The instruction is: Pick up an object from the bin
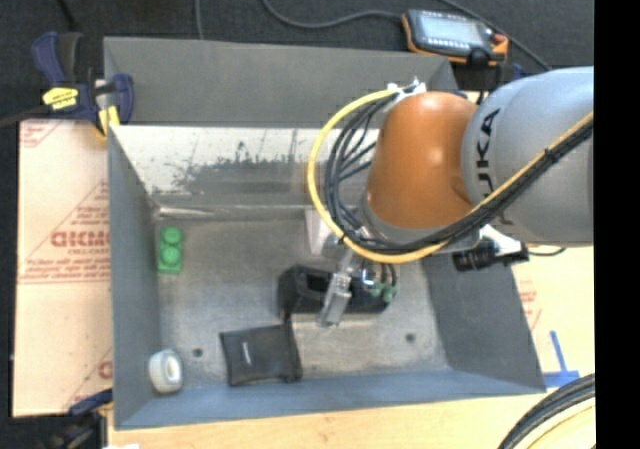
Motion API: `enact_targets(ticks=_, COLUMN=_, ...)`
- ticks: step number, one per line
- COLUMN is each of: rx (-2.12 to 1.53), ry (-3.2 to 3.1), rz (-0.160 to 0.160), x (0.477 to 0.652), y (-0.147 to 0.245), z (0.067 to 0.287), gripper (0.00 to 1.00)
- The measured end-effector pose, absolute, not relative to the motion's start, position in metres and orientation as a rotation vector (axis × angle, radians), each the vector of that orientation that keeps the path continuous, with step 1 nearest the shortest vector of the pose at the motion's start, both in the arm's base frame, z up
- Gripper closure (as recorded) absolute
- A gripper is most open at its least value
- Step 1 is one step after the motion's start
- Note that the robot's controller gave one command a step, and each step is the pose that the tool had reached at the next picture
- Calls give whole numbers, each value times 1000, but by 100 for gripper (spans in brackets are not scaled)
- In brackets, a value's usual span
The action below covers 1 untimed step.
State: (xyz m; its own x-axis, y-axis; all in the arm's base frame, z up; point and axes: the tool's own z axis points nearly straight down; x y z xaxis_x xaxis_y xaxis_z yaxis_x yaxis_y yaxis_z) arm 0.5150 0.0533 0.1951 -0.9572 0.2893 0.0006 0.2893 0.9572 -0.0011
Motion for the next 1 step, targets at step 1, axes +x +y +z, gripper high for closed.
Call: enact_targets(ticks=1, rx=-522, ry=-3104, rz=-2, x=555, y=26, z=202, gripper=0)
